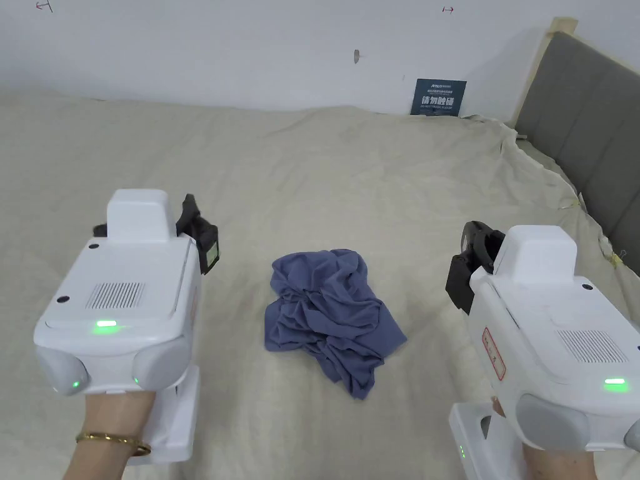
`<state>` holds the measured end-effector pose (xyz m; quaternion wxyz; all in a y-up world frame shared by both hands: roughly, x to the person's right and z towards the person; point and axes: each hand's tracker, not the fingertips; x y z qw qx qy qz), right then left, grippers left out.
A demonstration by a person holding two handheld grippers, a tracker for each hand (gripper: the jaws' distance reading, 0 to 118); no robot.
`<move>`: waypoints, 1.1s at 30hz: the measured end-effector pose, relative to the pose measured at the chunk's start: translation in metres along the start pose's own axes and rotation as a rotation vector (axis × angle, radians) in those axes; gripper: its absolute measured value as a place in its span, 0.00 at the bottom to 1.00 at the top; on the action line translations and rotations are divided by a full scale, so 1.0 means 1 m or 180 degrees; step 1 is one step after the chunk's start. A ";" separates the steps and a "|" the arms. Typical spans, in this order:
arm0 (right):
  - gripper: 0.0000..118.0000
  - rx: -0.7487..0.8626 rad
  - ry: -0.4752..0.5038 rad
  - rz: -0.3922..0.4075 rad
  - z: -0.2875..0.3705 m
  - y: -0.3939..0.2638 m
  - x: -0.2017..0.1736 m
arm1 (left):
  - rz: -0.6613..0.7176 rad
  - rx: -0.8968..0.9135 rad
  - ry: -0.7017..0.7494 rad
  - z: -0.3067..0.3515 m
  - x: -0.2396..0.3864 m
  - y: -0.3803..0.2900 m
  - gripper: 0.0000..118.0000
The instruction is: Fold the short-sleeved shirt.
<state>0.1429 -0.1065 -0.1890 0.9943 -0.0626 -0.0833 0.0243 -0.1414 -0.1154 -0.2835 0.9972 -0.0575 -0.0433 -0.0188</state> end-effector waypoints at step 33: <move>0.00 -0.0218 0.0071 0.0079 -0.009 -0.010 0.001 | 0.0226 -0.0932 -0.0277 -0.031 0.001 -0.030 0.06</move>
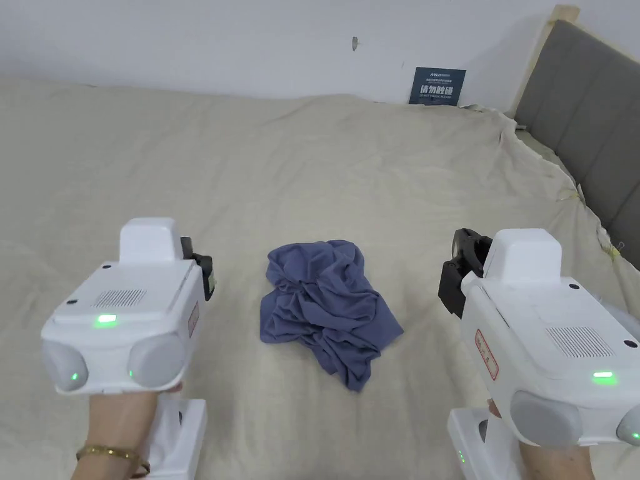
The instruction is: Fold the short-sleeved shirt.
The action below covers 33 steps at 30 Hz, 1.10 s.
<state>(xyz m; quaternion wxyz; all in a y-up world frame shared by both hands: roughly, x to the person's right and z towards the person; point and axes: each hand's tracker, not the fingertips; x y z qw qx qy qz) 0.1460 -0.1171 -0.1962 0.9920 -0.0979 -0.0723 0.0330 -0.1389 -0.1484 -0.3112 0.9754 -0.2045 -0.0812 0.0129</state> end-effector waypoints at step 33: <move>0.00 -0.0365 -0.0224 -0.0106 -0.018 -0.032 0.038 | -0.0183 -0.2551 -0.0467 -0.183 0.084 -0.055 0.04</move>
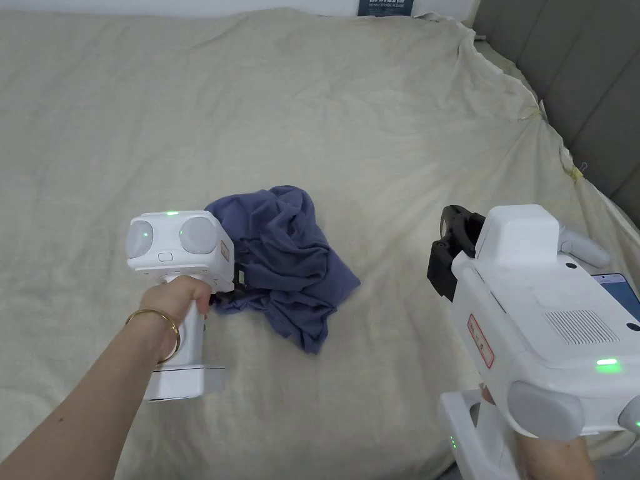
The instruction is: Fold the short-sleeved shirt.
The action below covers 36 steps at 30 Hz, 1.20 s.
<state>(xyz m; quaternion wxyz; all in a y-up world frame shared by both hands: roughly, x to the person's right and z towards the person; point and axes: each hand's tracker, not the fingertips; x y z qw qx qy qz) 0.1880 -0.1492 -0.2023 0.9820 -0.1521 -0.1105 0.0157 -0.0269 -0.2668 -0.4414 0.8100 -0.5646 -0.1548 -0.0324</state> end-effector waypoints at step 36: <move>0.71 -0.2676 0.0384 -0.0426 -0.349 0.029 -0.083 | 0.0356 0.1018 -0.0306 0.055 -0.038 -0.061 0.03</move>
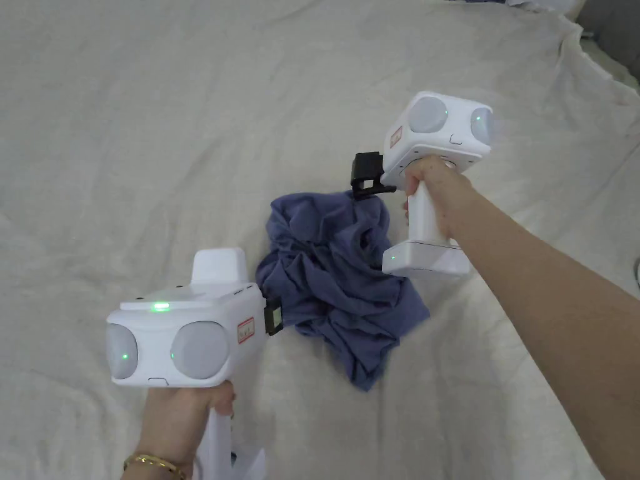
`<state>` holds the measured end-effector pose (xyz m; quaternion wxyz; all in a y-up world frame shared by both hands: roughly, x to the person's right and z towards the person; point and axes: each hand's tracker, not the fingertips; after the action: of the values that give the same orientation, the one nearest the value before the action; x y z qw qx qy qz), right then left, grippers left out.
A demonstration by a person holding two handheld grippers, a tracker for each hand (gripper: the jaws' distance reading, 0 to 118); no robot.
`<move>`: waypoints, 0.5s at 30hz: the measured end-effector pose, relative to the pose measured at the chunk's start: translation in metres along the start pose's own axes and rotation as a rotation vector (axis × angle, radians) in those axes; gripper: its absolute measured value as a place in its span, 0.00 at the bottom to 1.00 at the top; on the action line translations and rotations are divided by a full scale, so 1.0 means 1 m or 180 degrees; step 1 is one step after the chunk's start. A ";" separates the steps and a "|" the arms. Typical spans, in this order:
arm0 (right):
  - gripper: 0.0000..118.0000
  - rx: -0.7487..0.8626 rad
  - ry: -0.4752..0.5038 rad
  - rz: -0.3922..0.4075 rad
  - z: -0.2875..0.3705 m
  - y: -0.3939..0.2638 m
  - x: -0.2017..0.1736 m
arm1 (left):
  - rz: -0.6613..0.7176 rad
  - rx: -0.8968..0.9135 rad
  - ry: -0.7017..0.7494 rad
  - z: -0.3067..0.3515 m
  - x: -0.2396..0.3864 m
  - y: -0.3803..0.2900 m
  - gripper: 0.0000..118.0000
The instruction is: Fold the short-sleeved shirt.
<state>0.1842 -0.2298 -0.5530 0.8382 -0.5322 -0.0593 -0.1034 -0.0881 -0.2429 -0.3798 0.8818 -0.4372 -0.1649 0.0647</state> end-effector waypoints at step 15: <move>0.06 0.0272 0.0249 0.0019 0.041 -0.005 0.029 | 0.0222 0.0045 -0.0089 -0.001 -0.014 0.006 0.03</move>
<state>0.2114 -0.1976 -0.5249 0.8621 -0.4916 -0.0293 -0.1190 -0.1003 -0.2442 -0.3883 0.8797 -0.4354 -0.1614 0.1026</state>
